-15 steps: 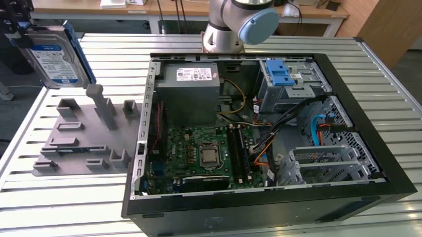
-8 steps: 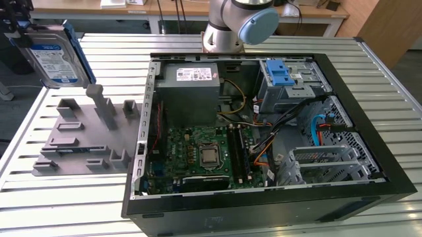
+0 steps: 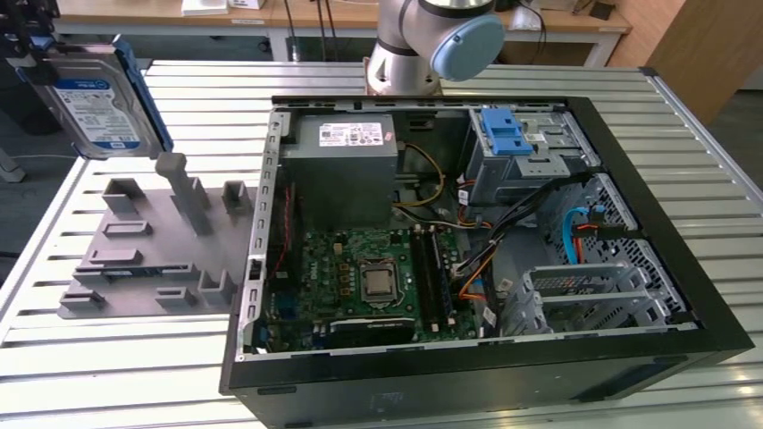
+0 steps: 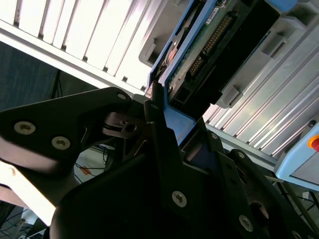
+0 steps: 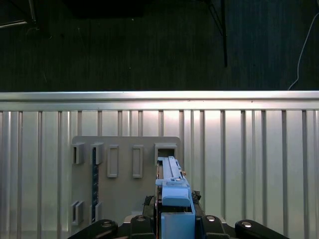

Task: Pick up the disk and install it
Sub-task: 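Pick up the disk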

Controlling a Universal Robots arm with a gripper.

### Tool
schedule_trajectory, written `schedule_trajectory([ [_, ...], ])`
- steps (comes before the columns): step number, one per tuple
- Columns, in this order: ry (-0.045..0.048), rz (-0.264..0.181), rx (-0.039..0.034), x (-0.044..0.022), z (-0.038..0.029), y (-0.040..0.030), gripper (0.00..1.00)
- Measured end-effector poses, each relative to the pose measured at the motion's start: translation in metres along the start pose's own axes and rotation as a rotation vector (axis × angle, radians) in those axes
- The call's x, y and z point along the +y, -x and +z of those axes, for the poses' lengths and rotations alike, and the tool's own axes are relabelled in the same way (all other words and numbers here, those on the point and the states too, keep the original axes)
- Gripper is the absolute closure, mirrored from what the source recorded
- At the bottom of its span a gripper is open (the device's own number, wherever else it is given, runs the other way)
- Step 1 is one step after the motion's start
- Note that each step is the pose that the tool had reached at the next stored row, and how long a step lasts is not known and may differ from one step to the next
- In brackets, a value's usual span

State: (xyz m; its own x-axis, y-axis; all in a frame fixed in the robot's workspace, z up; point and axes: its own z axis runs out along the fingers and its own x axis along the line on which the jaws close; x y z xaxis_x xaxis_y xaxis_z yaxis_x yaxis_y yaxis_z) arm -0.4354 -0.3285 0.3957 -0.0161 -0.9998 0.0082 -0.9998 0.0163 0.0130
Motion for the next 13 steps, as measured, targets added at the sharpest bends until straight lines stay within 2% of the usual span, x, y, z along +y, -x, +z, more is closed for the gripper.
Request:
schedule_trajectory([
  [13, 0.0002, 0.0, 0.0001, 0.0001, -0.0031, 0.0, 0.64],
])
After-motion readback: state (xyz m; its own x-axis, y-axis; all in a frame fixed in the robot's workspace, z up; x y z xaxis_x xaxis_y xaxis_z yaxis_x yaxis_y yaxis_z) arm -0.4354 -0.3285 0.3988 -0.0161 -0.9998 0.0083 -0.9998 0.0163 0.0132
